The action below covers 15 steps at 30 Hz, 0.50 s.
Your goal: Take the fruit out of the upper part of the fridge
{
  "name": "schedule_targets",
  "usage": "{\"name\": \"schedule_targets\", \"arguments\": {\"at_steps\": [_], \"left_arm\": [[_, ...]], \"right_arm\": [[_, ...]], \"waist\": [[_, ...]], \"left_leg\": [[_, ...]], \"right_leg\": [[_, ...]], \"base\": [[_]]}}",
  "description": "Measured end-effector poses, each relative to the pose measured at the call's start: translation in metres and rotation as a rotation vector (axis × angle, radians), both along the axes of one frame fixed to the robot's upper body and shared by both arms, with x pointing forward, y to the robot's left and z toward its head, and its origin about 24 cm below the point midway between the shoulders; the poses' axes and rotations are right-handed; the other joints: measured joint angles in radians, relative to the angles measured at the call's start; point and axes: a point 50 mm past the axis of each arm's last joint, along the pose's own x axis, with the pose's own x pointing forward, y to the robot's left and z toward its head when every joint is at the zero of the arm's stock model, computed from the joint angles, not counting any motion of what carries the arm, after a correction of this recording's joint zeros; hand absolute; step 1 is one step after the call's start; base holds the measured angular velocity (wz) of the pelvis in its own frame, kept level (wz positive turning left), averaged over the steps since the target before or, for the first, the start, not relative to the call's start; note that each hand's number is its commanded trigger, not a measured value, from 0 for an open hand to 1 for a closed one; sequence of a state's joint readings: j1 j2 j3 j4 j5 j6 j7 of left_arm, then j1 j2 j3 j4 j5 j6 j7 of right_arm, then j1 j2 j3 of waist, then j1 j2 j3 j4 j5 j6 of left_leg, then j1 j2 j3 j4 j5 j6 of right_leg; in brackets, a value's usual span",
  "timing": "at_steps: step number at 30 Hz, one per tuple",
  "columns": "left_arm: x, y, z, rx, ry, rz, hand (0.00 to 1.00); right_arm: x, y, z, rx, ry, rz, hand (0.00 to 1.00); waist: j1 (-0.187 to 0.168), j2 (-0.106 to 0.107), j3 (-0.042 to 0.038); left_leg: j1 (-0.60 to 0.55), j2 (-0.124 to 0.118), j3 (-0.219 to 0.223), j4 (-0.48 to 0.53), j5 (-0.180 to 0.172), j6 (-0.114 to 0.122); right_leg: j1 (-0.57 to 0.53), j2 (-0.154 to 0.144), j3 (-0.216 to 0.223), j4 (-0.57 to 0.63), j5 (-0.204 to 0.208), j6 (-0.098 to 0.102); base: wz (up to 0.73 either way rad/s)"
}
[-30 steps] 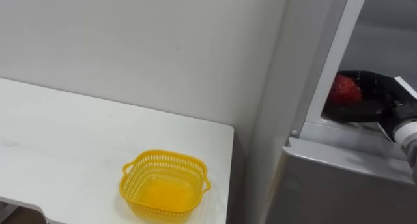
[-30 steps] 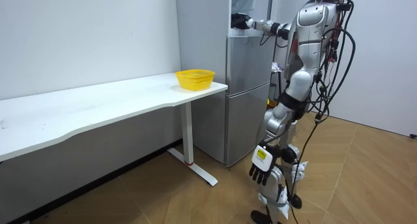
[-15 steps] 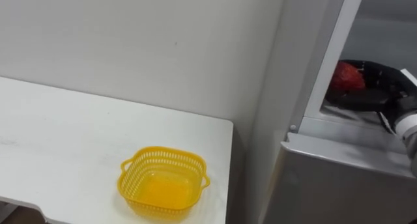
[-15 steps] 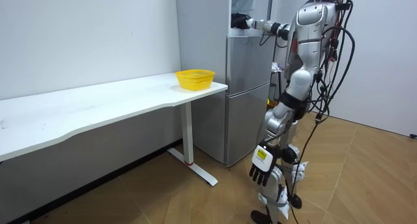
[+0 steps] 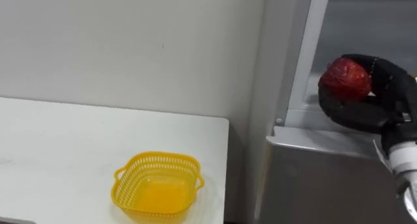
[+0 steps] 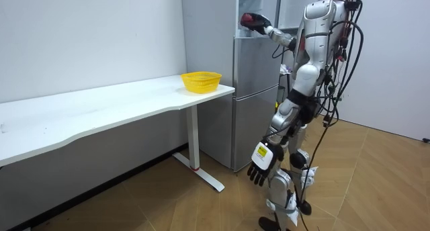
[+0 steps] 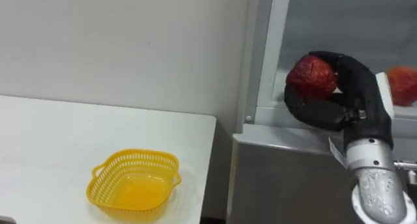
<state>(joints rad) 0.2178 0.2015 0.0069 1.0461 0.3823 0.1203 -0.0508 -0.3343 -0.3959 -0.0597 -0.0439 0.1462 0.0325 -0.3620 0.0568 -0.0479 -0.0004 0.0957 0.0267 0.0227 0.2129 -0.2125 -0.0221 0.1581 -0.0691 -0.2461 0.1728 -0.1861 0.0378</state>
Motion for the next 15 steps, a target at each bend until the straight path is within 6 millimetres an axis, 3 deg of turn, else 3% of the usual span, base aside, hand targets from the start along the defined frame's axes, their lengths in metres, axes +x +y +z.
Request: {"name": "schedule_targets", "arguments": {"at_steps": [7,15], "left_arm": [[-0.002,-0.006,-0.003,-0.024,0.012,-0.026,0.0],[0.0,-0.008,-0.005,-0.032,0.024,-0.025,0.0]], "right_arm": [[-0.02,0.012,0.019,-0.168,-0.211,-0.126,1.0],[-0.033,0.026,0.037,-0.28,-0.358,-0.155,1.0]], "waist": [[-0.024,-0.003,0.0],[-0.02,-0.003,-0.0009]], "left_leg": [[0.001,0.001,0.005,-0.008,0.0,0.0],[0.003,0.001,0.02,-0.015,0.0,0.001]], "right_leg": [[-0.005,0.0,0.004,0.001,0.0,0.0],[-0.016,0.001,0.02,0.001,0.0,0.0]], "base": [[-0.02],[-0.06]]}}
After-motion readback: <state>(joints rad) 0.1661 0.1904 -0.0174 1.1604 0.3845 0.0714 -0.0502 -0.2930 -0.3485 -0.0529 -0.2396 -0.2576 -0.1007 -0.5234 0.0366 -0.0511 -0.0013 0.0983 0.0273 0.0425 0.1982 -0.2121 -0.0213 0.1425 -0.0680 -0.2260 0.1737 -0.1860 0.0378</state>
